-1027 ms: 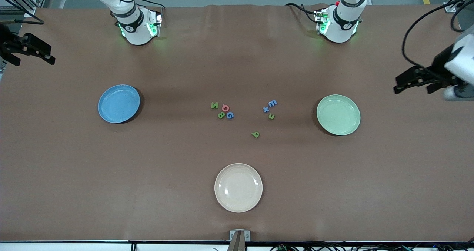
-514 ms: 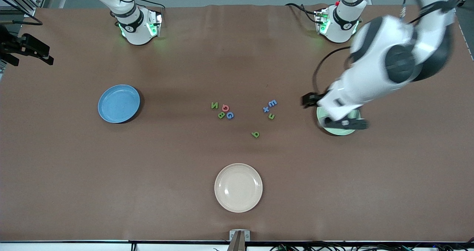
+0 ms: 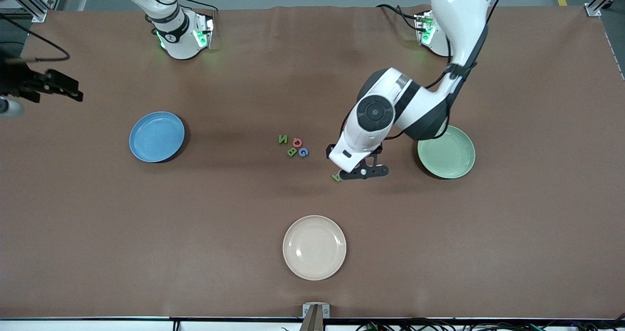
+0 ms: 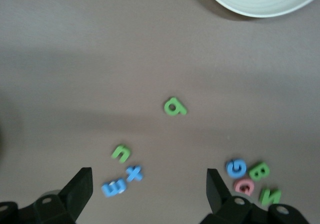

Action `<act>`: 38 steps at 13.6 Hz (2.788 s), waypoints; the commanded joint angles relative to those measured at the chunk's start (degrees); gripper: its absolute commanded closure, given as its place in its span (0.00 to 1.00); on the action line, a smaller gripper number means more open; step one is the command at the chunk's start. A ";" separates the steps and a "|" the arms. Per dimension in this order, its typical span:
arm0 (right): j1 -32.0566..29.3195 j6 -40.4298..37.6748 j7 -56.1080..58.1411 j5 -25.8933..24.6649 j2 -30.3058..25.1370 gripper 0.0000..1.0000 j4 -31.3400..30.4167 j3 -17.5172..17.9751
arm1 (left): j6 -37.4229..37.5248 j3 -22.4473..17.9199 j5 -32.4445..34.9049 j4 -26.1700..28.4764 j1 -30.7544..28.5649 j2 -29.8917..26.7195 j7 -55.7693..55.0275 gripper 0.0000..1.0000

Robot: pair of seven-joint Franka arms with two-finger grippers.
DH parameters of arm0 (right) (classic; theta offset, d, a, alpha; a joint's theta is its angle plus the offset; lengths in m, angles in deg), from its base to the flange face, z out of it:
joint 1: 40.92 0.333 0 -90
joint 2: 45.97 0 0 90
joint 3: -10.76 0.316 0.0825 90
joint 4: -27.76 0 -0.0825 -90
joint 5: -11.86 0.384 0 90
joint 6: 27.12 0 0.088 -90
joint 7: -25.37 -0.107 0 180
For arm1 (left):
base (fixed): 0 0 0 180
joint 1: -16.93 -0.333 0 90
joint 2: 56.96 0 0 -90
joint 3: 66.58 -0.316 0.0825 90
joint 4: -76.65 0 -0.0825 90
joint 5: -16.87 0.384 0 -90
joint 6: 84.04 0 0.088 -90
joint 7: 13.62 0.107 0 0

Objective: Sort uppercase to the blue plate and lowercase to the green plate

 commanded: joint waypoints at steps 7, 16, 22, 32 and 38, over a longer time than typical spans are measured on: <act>1.72 0.97 -12.30 5.99 7.09 0.00 -0.74 0.59 | -10.56 -1.56 2.70 -3.74 3.41 10.49 -1.84 0.00; 18.68 19.13 -26.74 7.15 5.51 0.00 -15.93 0.67 | -15.48 -6.04 3.49 -4.35 6.84 14.18 -2.45 0.05; 27.56 32.59 -35.44 7.06 5.24 0.00 -24.99 0.59 | -16.90 -6.04 3.49 -4.80 7.28 15.33 -5.18 0.28; 29.33 35.25 -36.51 6.89 5.42 0.00 -27.47 0.59 | -16.90 -5.96 3.49 -4.27 7.46 15.15 -6.93 0.66; 29.85 35.86 -36.51 6.80 5.59 0.00 -27.81 0.59 | -12.16 -5.87 2.79 -4.36 6.58 13.22 -7.91 0.83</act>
